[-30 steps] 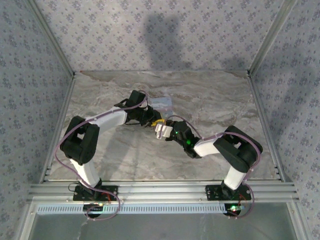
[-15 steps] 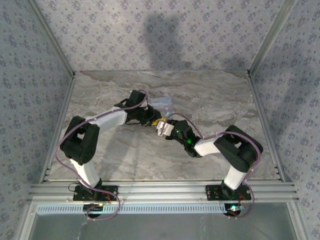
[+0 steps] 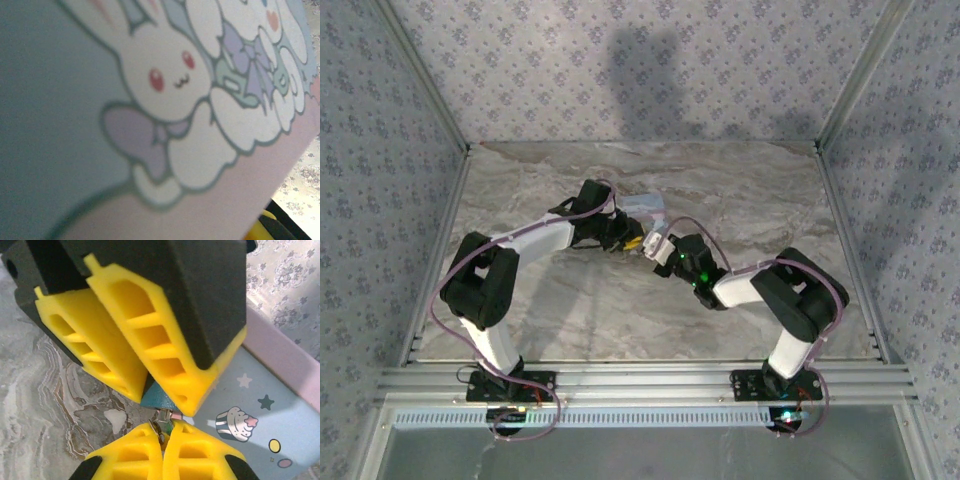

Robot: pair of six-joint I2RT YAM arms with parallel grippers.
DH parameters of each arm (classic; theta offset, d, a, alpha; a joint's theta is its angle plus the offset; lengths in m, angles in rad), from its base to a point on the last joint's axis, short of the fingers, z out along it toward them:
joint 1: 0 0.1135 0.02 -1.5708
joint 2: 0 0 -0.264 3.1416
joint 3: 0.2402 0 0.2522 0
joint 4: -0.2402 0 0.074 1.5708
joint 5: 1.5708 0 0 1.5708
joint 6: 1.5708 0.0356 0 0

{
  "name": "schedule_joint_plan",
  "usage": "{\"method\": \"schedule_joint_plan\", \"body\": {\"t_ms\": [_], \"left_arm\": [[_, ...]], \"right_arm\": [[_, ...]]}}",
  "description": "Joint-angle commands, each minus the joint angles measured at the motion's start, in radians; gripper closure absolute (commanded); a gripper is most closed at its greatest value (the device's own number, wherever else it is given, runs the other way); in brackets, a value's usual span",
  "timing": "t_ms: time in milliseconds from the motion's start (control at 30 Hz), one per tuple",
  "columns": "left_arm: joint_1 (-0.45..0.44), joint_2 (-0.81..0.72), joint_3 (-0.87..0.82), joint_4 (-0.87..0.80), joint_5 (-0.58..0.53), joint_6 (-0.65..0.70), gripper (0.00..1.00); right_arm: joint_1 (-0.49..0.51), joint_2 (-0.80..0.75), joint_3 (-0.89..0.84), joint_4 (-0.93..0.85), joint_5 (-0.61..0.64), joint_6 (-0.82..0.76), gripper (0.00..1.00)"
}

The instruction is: Unlock a padlock with a key

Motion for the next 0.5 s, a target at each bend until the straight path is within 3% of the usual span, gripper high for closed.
{"method": "schedule_joint_plan", "body": {"t_ms": [0, 233, 467], "left_arm": [[-0.007, -0.019, -0.003, 0.036, 0.045, -0.025, 0.85], [-0.013, -0.003, -0.016, 0.077, 0.037, -0.033, 0.86], [-0.017, 0.002, -0.029, 0.113, 0.017, -0.036, 0.86]], "right_arm": [[-0.034, -0.008, 0.006, -0.008, -0.070, 0.111, 1.00], [-0.062, 0.000, 0.028, -0.043, -0.197, 0.206, 1.00], [-0.079, 0.005, 0.029, -0.056, -0.256, 0.238, 0.91]]}}
